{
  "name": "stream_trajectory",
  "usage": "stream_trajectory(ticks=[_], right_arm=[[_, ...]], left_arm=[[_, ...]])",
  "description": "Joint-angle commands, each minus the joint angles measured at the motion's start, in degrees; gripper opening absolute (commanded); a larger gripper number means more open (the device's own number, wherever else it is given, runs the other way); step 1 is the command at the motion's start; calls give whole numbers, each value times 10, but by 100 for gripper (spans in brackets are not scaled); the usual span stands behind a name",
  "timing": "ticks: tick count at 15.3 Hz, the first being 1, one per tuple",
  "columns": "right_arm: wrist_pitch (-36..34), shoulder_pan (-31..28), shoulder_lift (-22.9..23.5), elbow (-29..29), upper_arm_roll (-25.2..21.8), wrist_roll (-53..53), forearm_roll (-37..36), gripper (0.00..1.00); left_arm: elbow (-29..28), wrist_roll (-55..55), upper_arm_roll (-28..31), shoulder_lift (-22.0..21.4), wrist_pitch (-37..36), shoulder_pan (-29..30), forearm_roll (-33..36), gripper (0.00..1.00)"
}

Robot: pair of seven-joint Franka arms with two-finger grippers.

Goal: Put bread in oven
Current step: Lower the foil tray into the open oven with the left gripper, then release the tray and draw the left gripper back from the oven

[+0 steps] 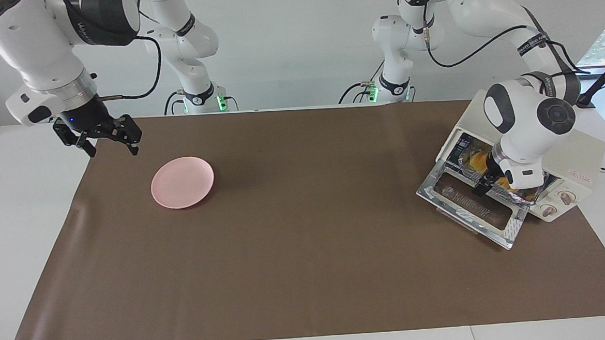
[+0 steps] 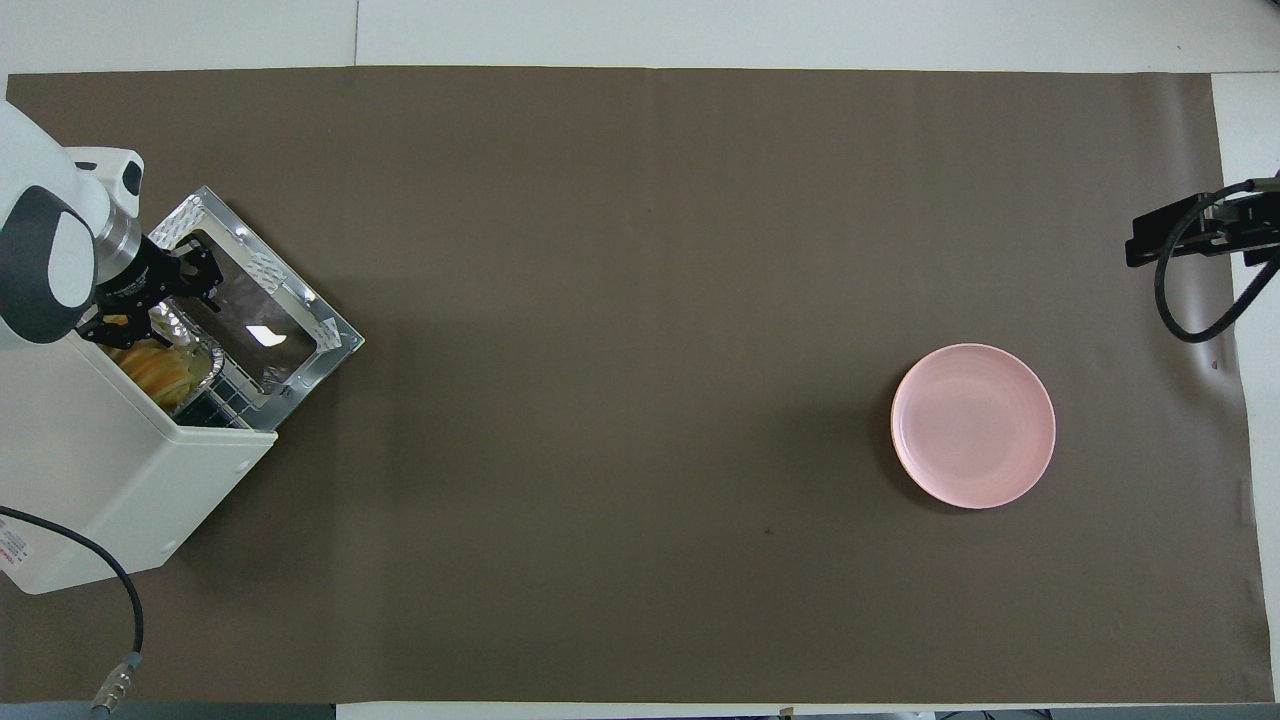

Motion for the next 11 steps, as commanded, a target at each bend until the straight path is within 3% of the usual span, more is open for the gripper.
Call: stream_trajectory(ticks=[1, 5, 8, 11], right_arm=[[-4, -1, -8, -8, 3, -9, -6, 100], [-4, -1, -8, -8, 3, -9, -6, 100], [-4, -1, -8, -8, 3, -9, -6, 100], [-4, -1, -8, -8, 3, -9, -6, 100]], left_arm=[[9, 8, 0, -14, -2, 0, 14, 100], [14, 9, -4, -14, -3, -11, 16, 100], [48, 14, -5, -6, -13, -25, 25, 100], [64, 65, -6, -13, -34, -25, 19, 100]])
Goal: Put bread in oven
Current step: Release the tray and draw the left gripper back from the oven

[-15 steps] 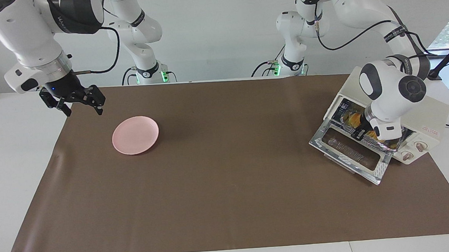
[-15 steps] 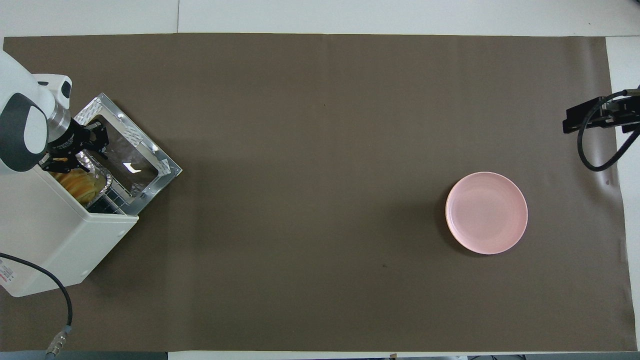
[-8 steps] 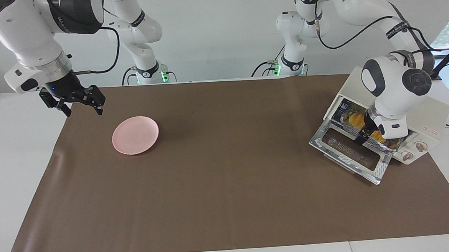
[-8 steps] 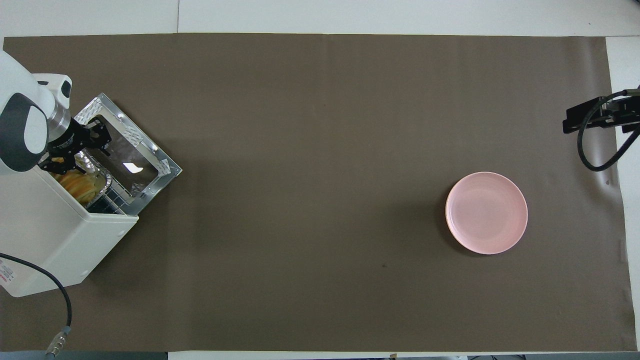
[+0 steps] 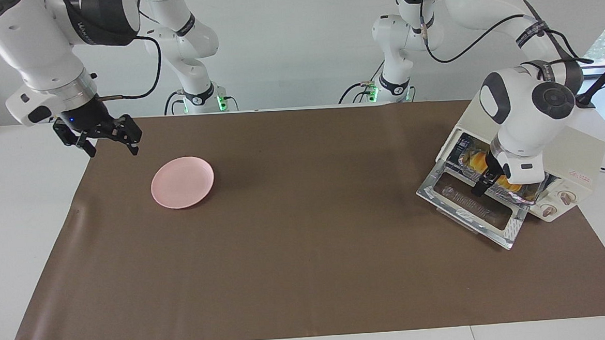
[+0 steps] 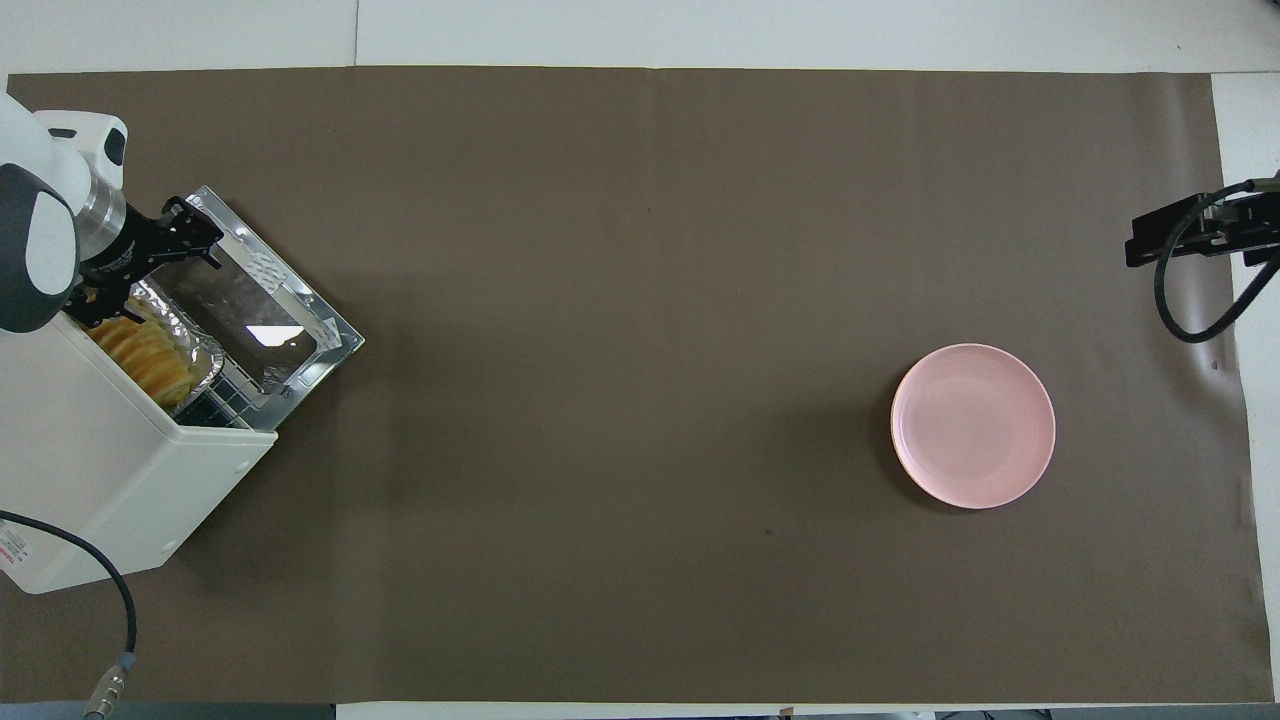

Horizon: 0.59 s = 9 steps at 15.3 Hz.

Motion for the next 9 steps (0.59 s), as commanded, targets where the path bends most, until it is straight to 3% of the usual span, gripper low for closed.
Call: stream_trajectory(ticks=[1, 9], right_arm=[[-4, -1, -8, -8, 3, -9, -6, 100], [-4, -1, -8, -8, 3, -9, -6, 100]], left_arm=[[14, 39, 1, -13, -39, -2, 6, 100], [12, 106, 3, -91, -135, -12, 7, 100]])
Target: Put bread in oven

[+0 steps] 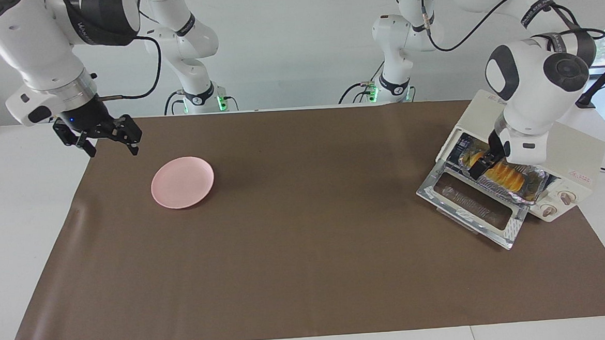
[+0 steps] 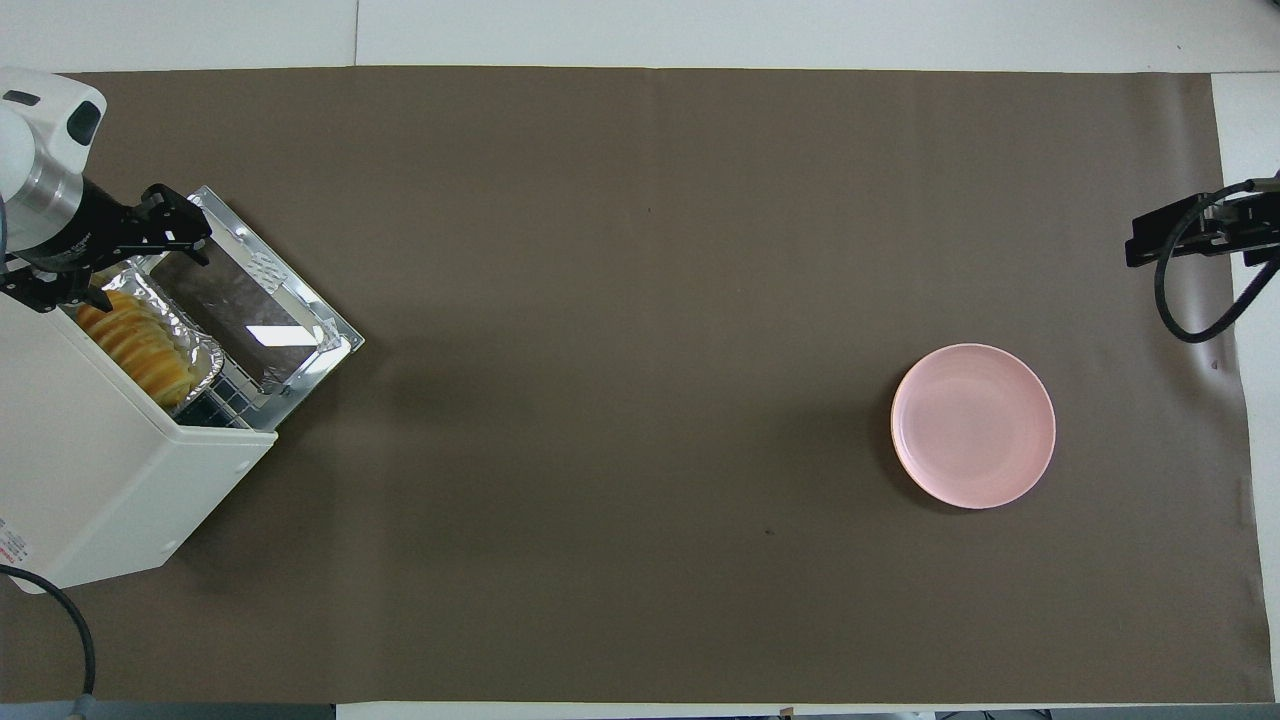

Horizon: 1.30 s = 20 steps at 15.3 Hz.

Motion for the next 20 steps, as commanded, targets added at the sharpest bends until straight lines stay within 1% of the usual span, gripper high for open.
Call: stream_trajectory(ticks=[1, 3, 4, 5, 6, 8, 10, 11, 12, 13, 14, 15, 17, 20], right_arm=[[-4, -1, -8, -8, 3, -9, -6, 100], [-4, -1, -8, -8, 3, -9, -6, 100], [-4, -1, -8, -8, 3, -9, -6, 100], [-4, -1, -8, -8, 3, -9, -6, 100], [-4, -1, -8, -8, 3, -9, -6, 100], [-4, -1, -8, -8, 3, -9, -6, 100], [-4, -1, -8, -8, 3, -9, -6, 100], [-4, -1, -8, -8, 3, -9, -6, 100], [-4, -1, -8, -8, 3, -9, -6, 100], [-4, -1, -8, -8, 3, -9, -6, 100], [-4, -1, -8, -8, 3, -9, -6, 100], [-4, -1, -8, -8, 3, -9, -6, 100], [-4, -1, -8, -8, 3, -9, -6, 100], [-4, -1, -8, -8, 3, -9, -6, 100]], left_arm=[[-8, 68, 3, -42, -56, -4, 7, 100], [-13, 102, 3, -61, -82, -4, 7, 100], [-15, 108, 3, -80, -120, -8, 7, 100], [-21, 106, 2, -90, -132, -13, 7, 100], [-32, 108, 2, -100, -126, -15, 7, 100], [-58, 109, 2, -133, -110, -16, 8, 100], [-63, 109, 0, -140, -110, -13, 8, 100], [-62, 109, -21, -144, -109, 0, 8, 100], [-57, 111, -59, -143, -105, 46, 8, 100], [-55, 117, -111, -143, -105, 95, 8, 100], [-58, 135, -147, -145, -106, 127, 7, 100], [-61, 158, -154, -146, -109, 138, 7, 100], [-70, 210, -158, -167, -112, 152, 7, 100], [-67, 231, -198, -161, -91, 189, 6, 100]])
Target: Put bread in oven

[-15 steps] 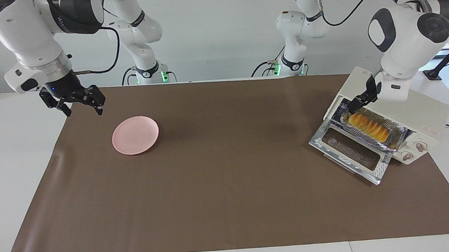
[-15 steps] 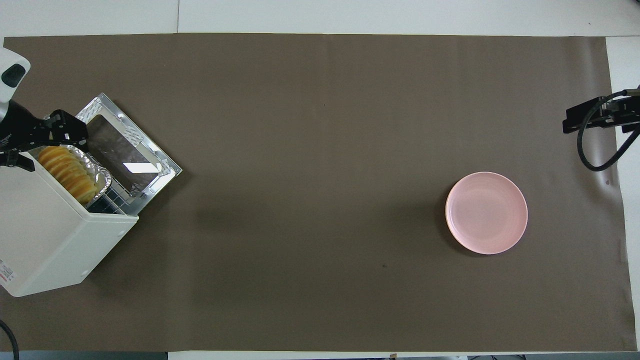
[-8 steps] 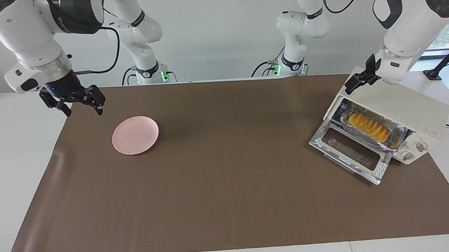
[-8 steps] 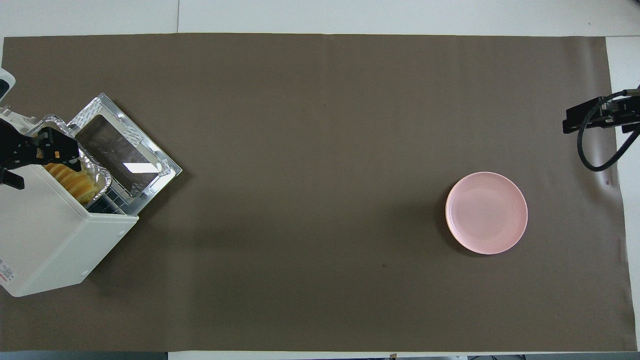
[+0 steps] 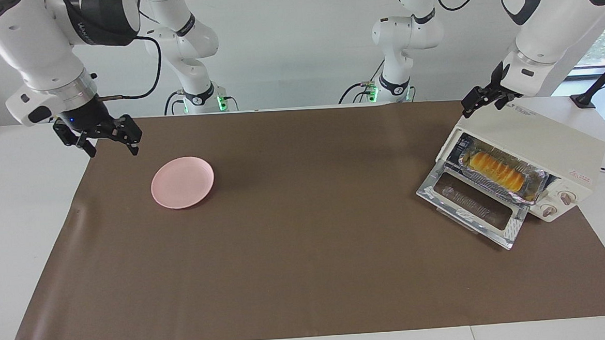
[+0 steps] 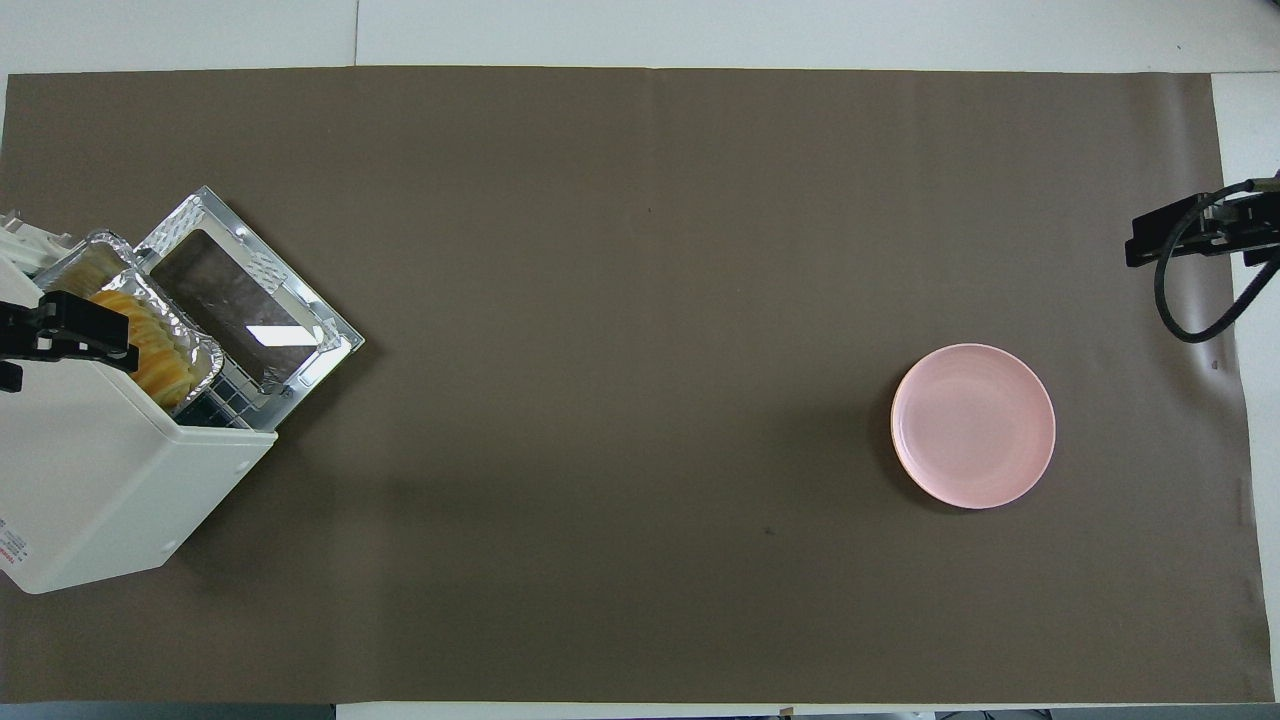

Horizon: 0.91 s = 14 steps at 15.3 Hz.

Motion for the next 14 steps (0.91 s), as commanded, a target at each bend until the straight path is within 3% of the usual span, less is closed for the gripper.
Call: stream_trajectory(ticks=[1, 7, 14], right_arm=[[-4, -1, -8, -8, 3, -9, -6, 100], [-4, -1, -8, -8, 3, -9, -6, 100], [-4, -1, -8, -8, 3, -9, -6, 100]], left_arm=[[-27, 21, -40, -18, 36, 30, 4, 100], [-11, 83, -43, 1, 54, 32, -4, 100], [10, 81, -60, 10, 65, 35, -23, 100]])
